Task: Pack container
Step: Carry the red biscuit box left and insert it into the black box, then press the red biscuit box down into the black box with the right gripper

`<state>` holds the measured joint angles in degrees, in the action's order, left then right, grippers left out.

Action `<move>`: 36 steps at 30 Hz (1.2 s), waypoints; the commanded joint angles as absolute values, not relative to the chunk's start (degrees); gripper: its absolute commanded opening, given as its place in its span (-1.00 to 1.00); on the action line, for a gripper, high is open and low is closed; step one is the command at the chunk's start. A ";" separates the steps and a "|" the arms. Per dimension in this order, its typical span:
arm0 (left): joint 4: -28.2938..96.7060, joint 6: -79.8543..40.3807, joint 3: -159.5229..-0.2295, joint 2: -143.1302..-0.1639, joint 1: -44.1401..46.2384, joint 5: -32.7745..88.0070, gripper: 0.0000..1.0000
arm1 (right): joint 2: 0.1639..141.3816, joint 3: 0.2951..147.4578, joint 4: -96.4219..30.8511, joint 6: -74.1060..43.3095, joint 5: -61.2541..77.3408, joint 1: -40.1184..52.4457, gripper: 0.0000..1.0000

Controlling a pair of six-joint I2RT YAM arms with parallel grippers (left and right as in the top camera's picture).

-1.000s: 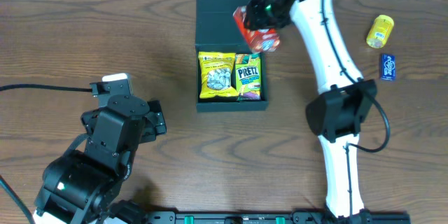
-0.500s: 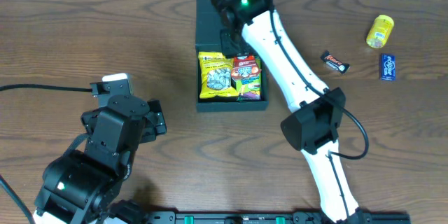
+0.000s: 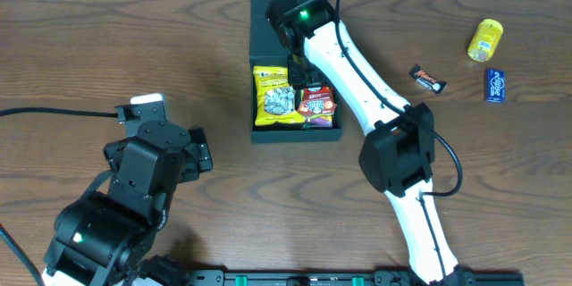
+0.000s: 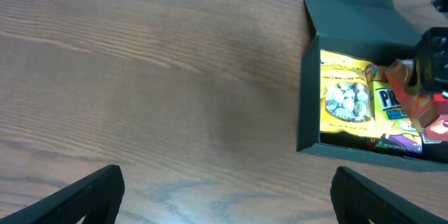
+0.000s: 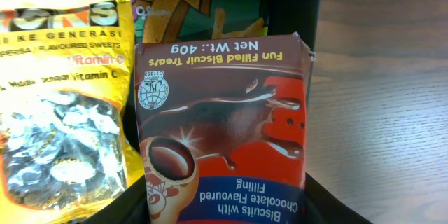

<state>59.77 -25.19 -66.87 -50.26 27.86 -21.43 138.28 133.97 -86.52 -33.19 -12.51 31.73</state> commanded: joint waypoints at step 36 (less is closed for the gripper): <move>59.81 -24.40 -67.35 -50.22 27.70 -22.46 0.91 | 132.92 135.90 -82.91 -20.38 1.23 32.14 -0.97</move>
<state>59.75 -25.19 -66.87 -50.26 27.86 -21.43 129.88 135.70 -82.87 -23.73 -3.42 31.79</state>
